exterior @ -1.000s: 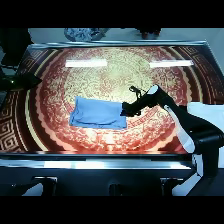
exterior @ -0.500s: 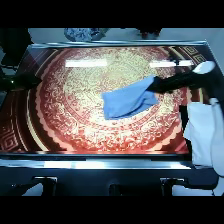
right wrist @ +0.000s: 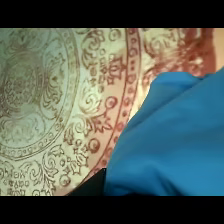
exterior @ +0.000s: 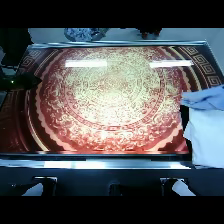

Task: Fold the shirts.

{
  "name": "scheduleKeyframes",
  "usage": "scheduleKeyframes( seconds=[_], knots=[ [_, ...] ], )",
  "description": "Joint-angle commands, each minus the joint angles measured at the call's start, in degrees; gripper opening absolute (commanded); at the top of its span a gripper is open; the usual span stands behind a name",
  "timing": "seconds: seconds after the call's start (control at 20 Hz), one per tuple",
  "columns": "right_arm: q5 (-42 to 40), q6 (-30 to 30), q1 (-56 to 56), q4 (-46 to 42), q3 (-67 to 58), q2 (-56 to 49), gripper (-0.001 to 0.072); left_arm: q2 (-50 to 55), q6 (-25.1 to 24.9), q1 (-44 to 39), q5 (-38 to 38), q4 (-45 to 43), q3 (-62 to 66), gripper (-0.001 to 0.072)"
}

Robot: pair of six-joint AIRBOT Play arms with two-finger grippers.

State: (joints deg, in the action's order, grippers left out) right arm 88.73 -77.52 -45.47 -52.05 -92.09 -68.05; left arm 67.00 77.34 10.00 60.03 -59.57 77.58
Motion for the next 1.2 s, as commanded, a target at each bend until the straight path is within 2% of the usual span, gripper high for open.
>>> scheduleKeyframes(
  seconds=[0.0,0.2,0.3,0.35,0.4,0.55,0.75,0.85,0.95,1.0,1.05,1.1,1.15],
  knots=[
    [4.46,-0.31,-10.51,0.59,-0.09,3.04,0.0043,-0.04,-0.04,0.02,0.09,0.0,0.0,0.0033],
    [7.93,-0.04,-18.67,2.08,-0.09,4.85,0.0044,-0.04,-0.07,0.02,0.42,0.0,0.0,0.0033],
    [12.79,1.16,-21.84,1.51,-0.09,4.96,0.0044,-0.04,-0.07,0.02,0.42,0.0,0.0,0.0033],
    [16.63,3.04,-22.51,-1.05,-0.07,4.96,0.0045,-0.04,-0.11,0.02,0.42,0.0,0.0,0.0033],
    [17.38,4.76,-22.47,-5.95,0.26,5.2,0.0046,-0.04,-0.52,0.02,0.37,0.02,0.0,0.0033],
    [17.38,4.9,-22.49,-16.52,4.87,6.8,0.0046,-0.04,-0.94,-0.46,0.33,0.02,0.0,0.0033],
    [17.2,8.57,-22.49,-31.34,20.35,10.73,0.0045,-0.04,-1.09,-1.31,0.33,0.2,0.0,0.0034],
    [14.95,9.42,-22.49,-34.36,27.04,11.21,0.0045,-0.04,-1.07,-1.53,0.28,0.2,0.0,0.0033],
    [12.24,9.38,-22.49,-33.29,30.93,11.21,0.0047,-0.04,-1.07,-1.95,-0.2,0.22,0.0,0.0033],
    [10.82,9.35,-22.49,-33.09,31.74,11.19,0.0194,-0.04,-1.07,-2.23,-0.35,0.22,0.0,0.0033],
    [9.44,9.4,-22.49,-33.11,31.56,11.15,0.0557,-0.04,-1.05,-2.4,-0.5,0.22,0.0,0.0033],
    [7.3,10.97,-22.49,-33.11,30.91,11.15,0.068,-0.04,-1.07,-2.6,-0.52,0.22,0.02,0.0033],
    [5.44,12.17,-22.49,-33.27,29.38,11.15,0.0684,-0.07,-1.01,-2.6,-0.37,0.85,0.15,0.0033]
  ],
)
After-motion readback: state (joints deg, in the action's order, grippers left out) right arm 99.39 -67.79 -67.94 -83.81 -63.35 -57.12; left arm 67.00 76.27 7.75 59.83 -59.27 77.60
